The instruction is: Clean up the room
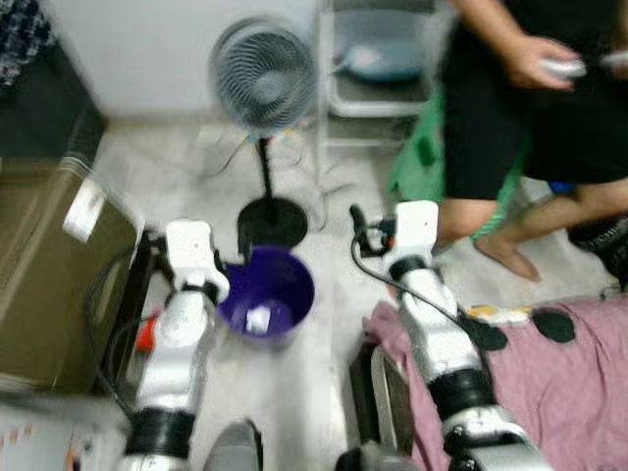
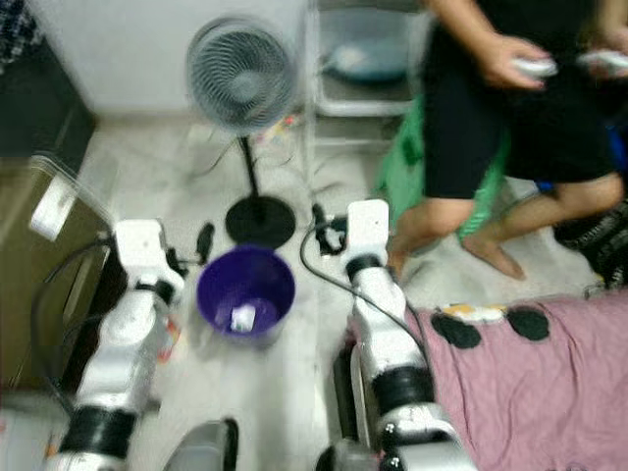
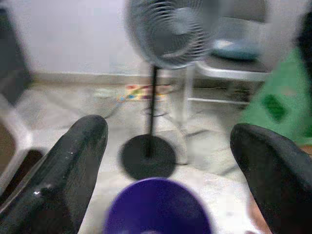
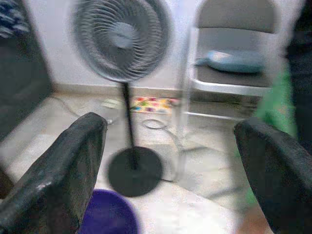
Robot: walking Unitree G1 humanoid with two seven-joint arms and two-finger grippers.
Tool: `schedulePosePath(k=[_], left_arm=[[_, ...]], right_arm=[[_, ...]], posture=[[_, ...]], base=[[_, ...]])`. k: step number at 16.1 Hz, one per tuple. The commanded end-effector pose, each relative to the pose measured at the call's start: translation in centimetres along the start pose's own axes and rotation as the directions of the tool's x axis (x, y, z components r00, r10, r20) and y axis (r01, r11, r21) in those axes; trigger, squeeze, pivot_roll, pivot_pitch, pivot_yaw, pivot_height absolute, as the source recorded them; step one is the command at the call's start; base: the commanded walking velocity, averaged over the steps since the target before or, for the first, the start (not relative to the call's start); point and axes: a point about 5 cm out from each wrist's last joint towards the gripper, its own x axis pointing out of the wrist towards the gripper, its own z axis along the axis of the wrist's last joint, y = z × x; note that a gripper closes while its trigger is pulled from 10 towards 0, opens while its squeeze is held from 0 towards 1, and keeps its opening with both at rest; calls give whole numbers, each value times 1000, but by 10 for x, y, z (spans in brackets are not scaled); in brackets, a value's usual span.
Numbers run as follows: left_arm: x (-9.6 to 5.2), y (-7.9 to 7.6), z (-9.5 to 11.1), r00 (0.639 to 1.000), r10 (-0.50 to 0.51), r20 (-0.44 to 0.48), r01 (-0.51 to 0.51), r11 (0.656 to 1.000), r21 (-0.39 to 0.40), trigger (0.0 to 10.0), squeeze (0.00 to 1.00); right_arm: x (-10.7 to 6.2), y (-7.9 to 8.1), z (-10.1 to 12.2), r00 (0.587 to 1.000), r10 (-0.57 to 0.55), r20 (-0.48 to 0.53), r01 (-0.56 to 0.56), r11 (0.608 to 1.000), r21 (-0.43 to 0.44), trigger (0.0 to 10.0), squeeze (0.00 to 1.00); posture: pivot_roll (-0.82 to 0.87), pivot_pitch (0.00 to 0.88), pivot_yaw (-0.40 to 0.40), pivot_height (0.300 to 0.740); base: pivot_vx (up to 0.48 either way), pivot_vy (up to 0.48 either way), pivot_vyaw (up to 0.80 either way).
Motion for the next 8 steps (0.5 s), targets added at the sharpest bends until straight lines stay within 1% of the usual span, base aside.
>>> schedulePosePath(k=[1,8], left_arm=[[0,0,0,1000,4,0,-4,1000,-3,10000,0],[2,0,1,1000,7,3,-7,1000,-1,10000,0]], right_arm=[[0,-1,2,1000,-2,2,2,1000,-13,10000,0],[1,0,3,1000,-5,2,5,1000,-12,10000,0]], posture=[[28,177,-34,740],[33,172,-32,740]], base=[[0,0,800],[0,0,800]])
